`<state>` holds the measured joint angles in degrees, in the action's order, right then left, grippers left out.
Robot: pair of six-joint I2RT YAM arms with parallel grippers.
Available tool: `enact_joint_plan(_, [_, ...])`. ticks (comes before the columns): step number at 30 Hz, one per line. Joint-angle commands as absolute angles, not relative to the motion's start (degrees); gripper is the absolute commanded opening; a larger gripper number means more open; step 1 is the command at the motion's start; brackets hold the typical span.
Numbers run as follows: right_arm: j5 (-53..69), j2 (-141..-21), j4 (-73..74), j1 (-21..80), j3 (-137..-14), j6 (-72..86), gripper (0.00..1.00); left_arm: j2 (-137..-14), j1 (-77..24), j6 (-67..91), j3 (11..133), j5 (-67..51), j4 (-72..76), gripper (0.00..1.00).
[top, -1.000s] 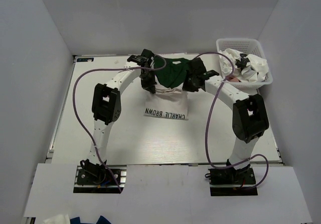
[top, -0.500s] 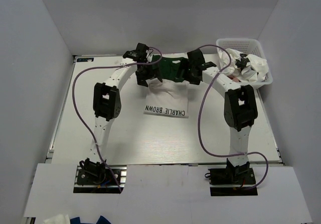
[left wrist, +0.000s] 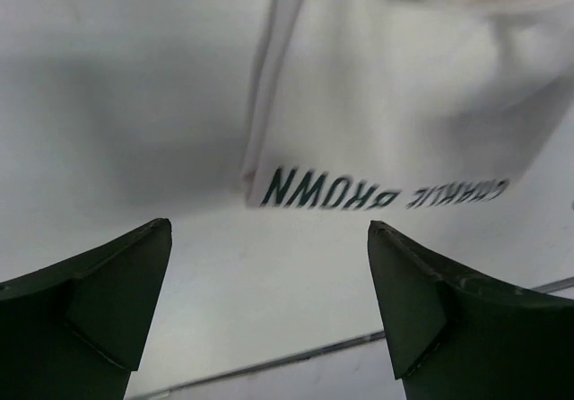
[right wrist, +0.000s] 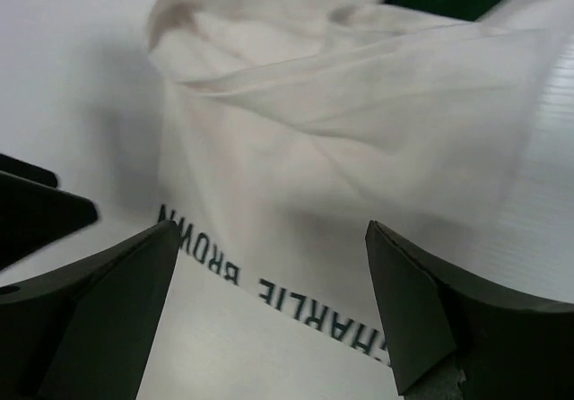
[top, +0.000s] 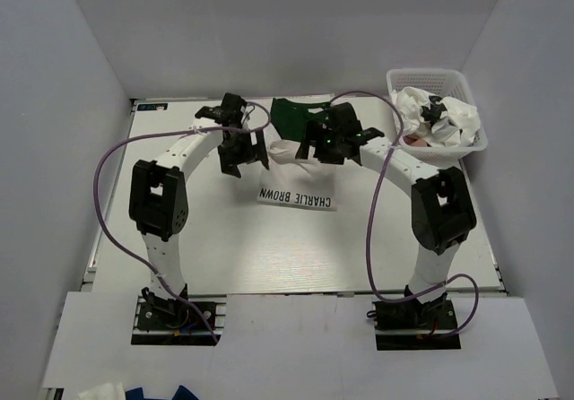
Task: Fold and stack the t-shirts
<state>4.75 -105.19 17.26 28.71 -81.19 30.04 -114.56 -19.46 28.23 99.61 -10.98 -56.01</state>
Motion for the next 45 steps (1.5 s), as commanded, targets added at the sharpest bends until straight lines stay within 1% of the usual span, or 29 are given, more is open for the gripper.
enact_joint_plan(1, [12.0, -108.6, 13.5, 31.9, -84.6, 26.1, 0.90, -109.0, -19.7, 27.4, 92.2, -10.6, -54.8, 1.00])
enact_joint_plan(3, [13.2, -110.0, 9.8, 33.0, -84.7, 27.2, 0.90, -106.9, -19.7, 28.1, 88.9, -10.0, -54.1, 1.00])
enact_joint_plan(6, [8.0, -115.3, 10.1, 33.0, -91.3, 30.7, 0.90, -104.1, -19.7, 28.7, 87.0, -9.3, -54.1, 1.00])
enact_joint_plan(7, [4.4, -120.1, 10.5, 33.0, -93.3, 31.7, 0.90, -104.1, -19.7, 29.3, 86.1, -8.8, -54.1, 1.00])
enact_joint_plan(9, [2.6, -125.7, 12.4, 32.5, -103.8, 33.3, 0.90, -103.4, -19.7, 29.8, 85.6, -8.8, -54.1, 1.00])
enact_joint_plan(10, [-2.5, -127.9, 13.1, 31.9, -107.4, 34.0, 0.90, -103.4, -19.7, 29.8, 85.6, -8.8, -54.7, 1.00])
enact_joint_plan(11, [-3.9, -134.5, 15.2, 31.5, -119.1, 35.6, 0.90, -103.4, -19.7, 29.8, 84.9, -8.8, -54.7, 1.00])
enact_joint_plan(14, [-6.6, -141.3, 18.6, 29.1, -132.9, 37.6, 0.90, -103.4, -19.7, 29.8, 84.4, -8.8, -54.7, 1.00])
enact_joint_plan(15, [-5.8, -141.1, 18.2, 27.9, -132.7, 38.1, 0.90, -104.2, -19.7, 29.8, 84.4, -9.4, -54.7, 1.00])
enact_joint_plan(16, [-3.6, -137.4, 15.2, 26.7, -131.8, 38.4, 0.90, -104.8, -19.7, 29.8, 84.9, -9.4, -54.0, 1.00])
enact_joint_plan(17, [-2.4, -135.5, 13.7, 26.3, -124.1, 37.9, 0.90, -104.9, -19.7, 29.3, 85.5, -10.2, -54.0, 1.00])
enact_joint_plan(18, [-0.9, -133.1, 12.3, 25.7, -120.4, 36.7, 0.90, -105.5, -19.7, 29.3, 85.5, -10.2, -53.3, 1.00])
enact_joint_plan(19, [-0.6, -127.9, 7.2, 25.5, -112.9, 36.0, 0.90, -106.2, -19.7, 29.3, 86.1, -10.7, -52.5, 1.00])
enact_joint_plan(20, [-0.5, -122.6, 5.6, 25.3, -109.2, 34.0, 0.90, -106.2, -19.7, 28.6, 86.1, -11.7, -51.9, 1.00])
enact_joint_plan(21, [-0.5, -120.2, 3.5, 25.6, -99.2, 32.6, 0.90, -107.5, -19.7, 28.0, 86.7, -13.0, -51.2, 1.00])
enact_joint_plan(22, [-0.6, -115.3, 3.3, 25.6, -96.3, 32.1, 0.90, -107.5, -20.2, 28.0, 86.7, -13.7, -51.2, 1.00])
enact_joint_plan(23, [-0.6, -113.0, 3.7, 25.1, -93.6, 31.1, 0.90, -108.4, -20.2, 27.3, 86.7, -14.4, -50.4, 0.97])
enact_joint_plan(24, [-0.6, -106.5, 4.6, 25.2, -85.9, 31.2, 0.90, -108.4, -20.2, 27.3, 86.7, -15.1, -49.8, 0.96])
enact_joint_plan(26, [-0.6, -102.2, 5.7, 24.9, -80.3, 31.4, 0.90, -109.8, -20.7, 26.8, 86.7, -16.2, -47.9, 0.90])
enact_joint_plan(27, [-0.9, -96.4, 5.7, 24.8, -72.1, 31.6, 0.90, -110.6, -20.7, 26.8, 86.1, -17.0, -47.4, 0.88])
enact_joint_plan(29, [-0.8, -93.0, 5.8, 24.5, -65.2, 31.8, 0.90, -112.1, -20.7, 26.2, 85.5, -17.8, -46.8, 0.81])
enact_joint_plan(30, [-0.6, -89.0, 6.3, 24.5, -63.5, 32.2, 0.90, -113.0, -20.7, 26.2, 85.5, -18.4, -47.4, 0.72])
enact_joint_plan(32, [-0.3, -86.9, 9.6, 24.4, -59.4, 32.3, 0.90, -114.3, -20.7, 26.2, 85.5, -18.9, -47.4, 0.66])
enact_joint_plan(34, [-0.8, -84.4, 11.5, 24.3, -57.3, 32.6, 0.90, -114.3, -20.7, 25.7, 83.5, -18.9, -46.1, 0.55])
enact_joint_plan(39, [-0.5, -82.4, 12.6, 24.6, -55.5, 32.3, 0.90, -115.0, -20.7, 25.7, 79.5, -18.9, -43.2, 0.45])
enact_joint_plan(40, [-0.5, -82.5, 13.4, 24.6, -55.6, 32.1, 0.90, -115.8, -20.7, 25.7, 79.5, -18.9, -42.6, 0.39])
enact_joint_plan(42, [2.3, -83.4, 14.1, 25.0, -55.1, 31.7, 0.90, -116.6, -20.7, 25.7, 79.5, -20.0, -42.1, 0.38])
enact_joint_plan(43, [3.5, -83.7, 14.3, 25.0, -54.9, 31.4, 0.90, -116.6, -20.7, 25.7, 79.0, -20.0, -42.1, 0.29])
enact_joint_plan(45, [4.9, -85.7, 15.4, 25.6, -54.5, 31.2, 0.90, -116.6, -21.3, 25.7, 78.5, -20.9, -41.5, 0.22])
